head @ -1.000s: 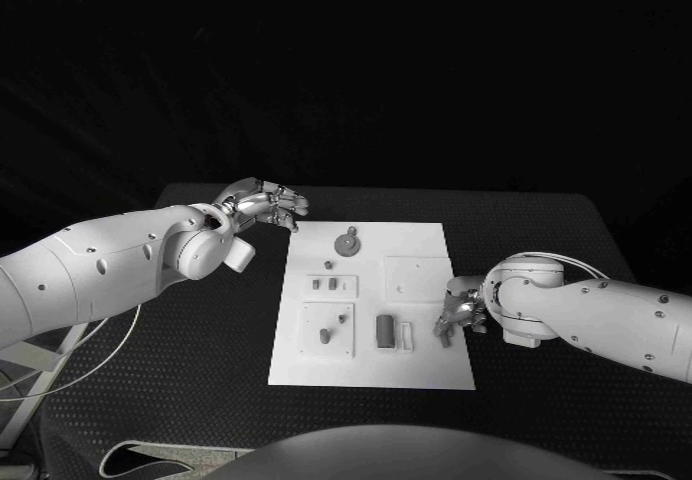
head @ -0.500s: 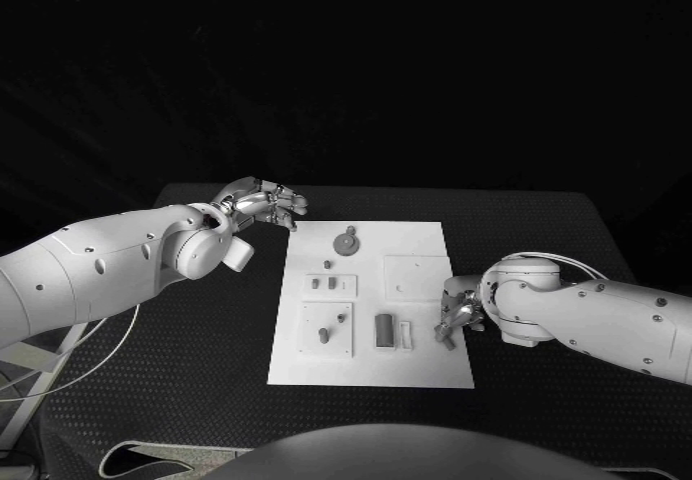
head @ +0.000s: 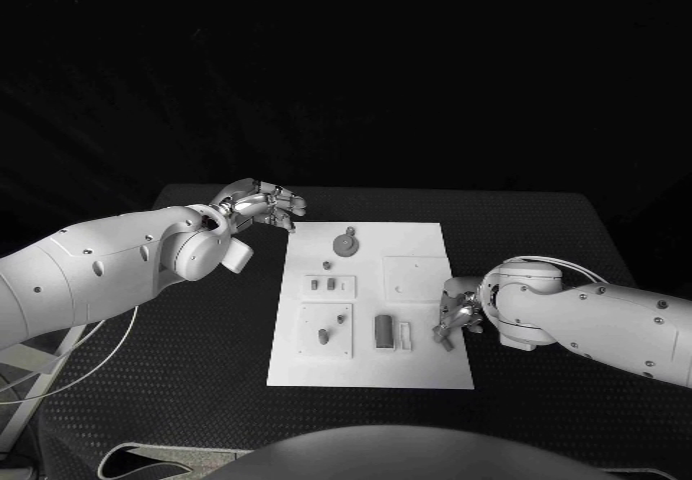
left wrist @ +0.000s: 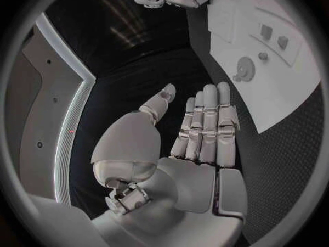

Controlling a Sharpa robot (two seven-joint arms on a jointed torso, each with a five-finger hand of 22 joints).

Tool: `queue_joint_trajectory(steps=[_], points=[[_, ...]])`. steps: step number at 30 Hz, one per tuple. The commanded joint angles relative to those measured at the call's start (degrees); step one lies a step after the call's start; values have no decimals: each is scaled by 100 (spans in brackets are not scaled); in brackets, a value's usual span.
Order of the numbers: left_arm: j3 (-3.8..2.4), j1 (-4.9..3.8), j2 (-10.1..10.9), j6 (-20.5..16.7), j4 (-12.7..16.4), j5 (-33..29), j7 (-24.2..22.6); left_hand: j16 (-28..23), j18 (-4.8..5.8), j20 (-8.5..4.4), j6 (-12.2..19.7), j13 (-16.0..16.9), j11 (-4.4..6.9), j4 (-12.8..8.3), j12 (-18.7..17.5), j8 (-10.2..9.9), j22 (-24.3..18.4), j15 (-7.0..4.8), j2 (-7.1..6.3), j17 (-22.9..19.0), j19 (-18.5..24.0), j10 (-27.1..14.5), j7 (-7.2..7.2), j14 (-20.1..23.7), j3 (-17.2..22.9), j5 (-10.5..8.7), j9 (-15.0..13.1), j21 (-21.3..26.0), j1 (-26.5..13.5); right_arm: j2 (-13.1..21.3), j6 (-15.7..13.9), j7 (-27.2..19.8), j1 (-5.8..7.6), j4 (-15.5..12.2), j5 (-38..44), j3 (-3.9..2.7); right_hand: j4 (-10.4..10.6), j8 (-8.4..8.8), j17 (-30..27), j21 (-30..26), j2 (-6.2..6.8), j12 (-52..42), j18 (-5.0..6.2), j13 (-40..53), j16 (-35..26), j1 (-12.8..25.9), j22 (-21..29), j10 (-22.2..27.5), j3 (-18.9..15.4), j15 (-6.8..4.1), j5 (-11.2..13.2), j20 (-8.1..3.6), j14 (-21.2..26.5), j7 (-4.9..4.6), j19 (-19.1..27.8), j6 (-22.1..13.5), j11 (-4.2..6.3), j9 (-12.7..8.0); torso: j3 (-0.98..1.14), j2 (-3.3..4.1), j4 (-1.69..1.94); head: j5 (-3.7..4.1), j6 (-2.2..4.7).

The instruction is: Assemble the parts on the task board

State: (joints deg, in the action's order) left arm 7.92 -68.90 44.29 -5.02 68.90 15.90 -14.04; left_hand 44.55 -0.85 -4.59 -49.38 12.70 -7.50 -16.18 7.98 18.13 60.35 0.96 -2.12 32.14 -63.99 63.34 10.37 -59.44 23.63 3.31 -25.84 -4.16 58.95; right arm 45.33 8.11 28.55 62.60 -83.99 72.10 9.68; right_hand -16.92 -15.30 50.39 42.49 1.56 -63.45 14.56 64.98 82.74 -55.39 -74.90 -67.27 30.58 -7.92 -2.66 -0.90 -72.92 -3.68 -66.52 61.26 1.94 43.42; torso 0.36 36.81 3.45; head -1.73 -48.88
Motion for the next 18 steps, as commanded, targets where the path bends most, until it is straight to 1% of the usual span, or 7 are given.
queue_joint_trajectory(steps=[1, 2, 5, 8, 11, 12, 18], points=[[-4, -3, 0, 55, 16, 12, -47, -22, -95, 23, 38, -6, 10, -1, -7, -35, -5, 36, 5, 10, 21, -44, -5, 15, -27, -21, 10, 22, -56, -15, -422, -110, -100, -10, -655, 67, 2, 281, -8, 41, -210, 10, 44, -12, 31, -95, -118, -73, -28, 19, -20, 23, -15, -67, -16, -32, 3, -20, 0, 0, 1, 21, 8], [-4, -3, 2, 54, 16, 12, -46, -22, -95, 23, 38, -6, 10, -1, -8, -35, -5, 36, 5, 10, 21, -44, -5, 15, -27, -21, 10, 22, -57, -1, -515, -131, -100, -25, -777, 66, 0, 281, -10, 45, -213, 6, 44, -13, 35, -107, -119, -86, -28, 15, -20, 16, -23, -61, -23, -17, 9, -26, 1, 0, -1, 22, 10], [-4, -3, 5, 60, 17, 12, -41, -22, -95, 24, 39, -6, 10, -1, -8, -35, -6, 37, 5, 11, 22, -45, -5, 15, -28, -21, 10, 22, -58, 53, -919, -183, -93, -75, -1207, 60, 1, 278, -12, 50, -218, 1, 44, -14, 38, -117, -119, -101, -28, 10, -20, 10, -31, -54, -31, 5, 15, -31, 3, -1, -3, 25, 18], [-4, -3, 6, 72, 19, 13, -37, -23, -96, 24, 40, -7, 9, -2, -8, -36, -6, 37, 2, 12, 23, -46, -4, 15, -29, -21, 11, 21, -59, 69, -1225, -215, -39, -123, -1568, 46, 1, 278, -17, 57, -215, -3, 44, -17, 41, -118, -118, -122, -37, 3, -19, 3, -40, -46, -44, 31, 23, -42, 0, 0, -5, 35, 20], [-4, -3, 1, 79, 18, 19, -36, -23, -96, 24, 40, -7, 10, -5, -8, -36, -6, 37, -3, 13, 23, -46, -4, 16, -30, -21, 11, 21, -59, 76, -1377, -221, 18, -172, -1885, 43, 2, 278, -20, 61, -215, -6, 44, -19, 43, -112, -117, -140, -45, -4, -19, -3, -46, -40, -56, 53, 29, -51, 3, 1, -5, 34, 24], [-4, -3, -1, 80, 19, 22, -35, -24, -96, 24, 40, -7, 10, -6, -8, -36, -6, 37, -3, 14, 24, -46, -4, 16, -30, -20, 11, 21, -59, 78, -1395, -214, 33, -189, -1989, 43, 2, 278, -21, 62, -214, -7, 44, -20, 43, -110, -116, -143, -47, -5, -19, -4, -47, -39, -57, 58, 31, -53, 5, 1, -4, 34, 22], [-4, -3, 2, 78, 19, 27, -33, -24, -97, 23, 40, -7, 10, -9, -8, -35, -6, 37, -6, 15, 24, -47, -5, 16, -29, -18, 11, 21, -55, 74, -1450, -177, 54, -262, -2309, 43, 5, 280, -25, 61, -215, -7, 44, -22, 43, -95, -114, -155, -56, -9, -19, -6, -50, -35, -62, 72, 34, -62, 0, 1, 0, 40, 27]])
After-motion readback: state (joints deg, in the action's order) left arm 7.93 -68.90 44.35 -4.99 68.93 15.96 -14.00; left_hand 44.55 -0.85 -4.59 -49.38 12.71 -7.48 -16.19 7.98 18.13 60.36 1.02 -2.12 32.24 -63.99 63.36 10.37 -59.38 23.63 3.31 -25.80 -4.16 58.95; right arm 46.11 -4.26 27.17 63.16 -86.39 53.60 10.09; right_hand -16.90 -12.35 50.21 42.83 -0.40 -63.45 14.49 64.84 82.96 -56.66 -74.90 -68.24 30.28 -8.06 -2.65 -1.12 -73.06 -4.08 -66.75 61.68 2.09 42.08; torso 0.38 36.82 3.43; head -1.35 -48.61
